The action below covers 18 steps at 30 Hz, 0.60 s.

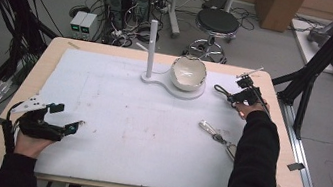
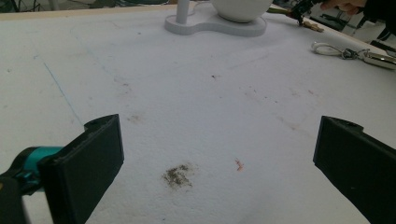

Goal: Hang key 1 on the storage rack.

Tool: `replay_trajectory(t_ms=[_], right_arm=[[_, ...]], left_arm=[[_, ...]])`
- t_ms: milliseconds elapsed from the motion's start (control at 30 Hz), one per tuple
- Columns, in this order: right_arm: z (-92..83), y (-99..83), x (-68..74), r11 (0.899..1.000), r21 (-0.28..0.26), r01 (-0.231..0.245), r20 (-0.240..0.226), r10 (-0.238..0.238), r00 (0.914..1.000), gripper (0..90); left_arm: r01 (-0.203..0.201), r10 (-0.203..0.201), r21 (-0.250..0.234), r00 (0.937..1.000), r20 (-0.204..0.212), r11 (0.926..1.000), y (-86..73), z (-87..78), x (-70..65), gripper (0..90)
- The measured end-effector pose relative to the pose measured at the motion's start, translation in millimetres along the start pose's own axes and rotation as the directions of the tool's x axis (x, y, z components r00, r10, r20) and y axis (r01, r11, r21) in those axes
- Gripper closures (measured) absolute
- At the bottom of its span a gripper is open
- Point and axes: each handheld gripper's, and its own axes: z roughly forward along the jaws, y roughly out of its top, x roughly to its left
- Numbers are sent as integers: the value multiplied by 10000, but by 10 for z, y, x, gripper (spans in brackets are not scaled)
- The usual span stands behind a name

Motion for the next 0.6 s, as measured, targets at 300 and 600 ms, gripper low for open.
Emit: replay_trajectory(t_ms=[300, 600], right_arm=[[-343, 28, 7, 9910, -1255, -475, -664, 394, 9970, 739], [-627, 52, 133, 9748, -2170, -526, -934, 329, 9951, 737]], left_arm=[[28, -28, -61, 10000, 6, 10000, 3, -3, -13, 22], [92, -92, -178, 10000, -3, 9998, 11, 2, 0, 21]])
